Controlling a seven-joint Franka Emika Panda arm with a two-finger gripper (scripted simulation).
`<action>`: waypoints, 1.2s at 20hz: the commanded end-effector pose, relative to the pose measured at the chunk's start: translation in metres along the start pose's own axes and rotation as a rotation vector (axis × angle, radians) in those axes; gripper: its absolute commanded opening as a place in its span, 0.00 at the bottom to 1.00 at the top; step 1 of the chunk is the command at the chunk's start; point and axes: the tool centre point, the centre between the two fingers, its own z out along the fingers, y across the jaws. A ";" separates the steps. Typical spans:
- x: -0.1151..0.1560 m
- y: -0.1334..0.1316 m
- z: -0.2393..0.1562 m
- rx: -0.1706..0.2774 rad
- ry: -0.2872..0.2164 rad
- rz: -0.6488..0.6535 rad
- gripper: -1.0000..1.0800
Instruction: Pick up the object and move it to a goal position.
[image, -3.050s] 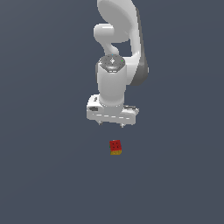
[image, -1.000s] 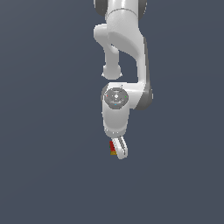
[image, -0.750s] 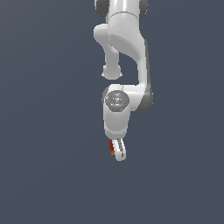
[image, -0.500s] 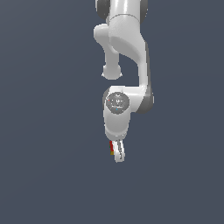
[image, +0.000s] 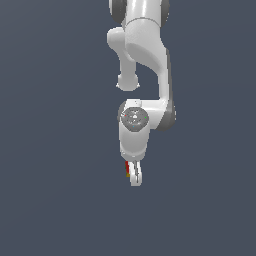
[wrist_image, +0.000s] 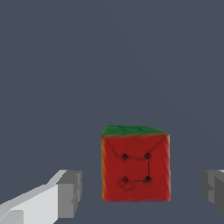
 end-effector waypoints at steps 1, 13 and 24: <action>0.000 0.000 0.005 -0.001 0.000 0.001 0.96; 0.000 0.001 0.050 -0.001 0.000 0.005 0.96; 0.000 0.000 0.049 -0.001 0.000 0.005 0.00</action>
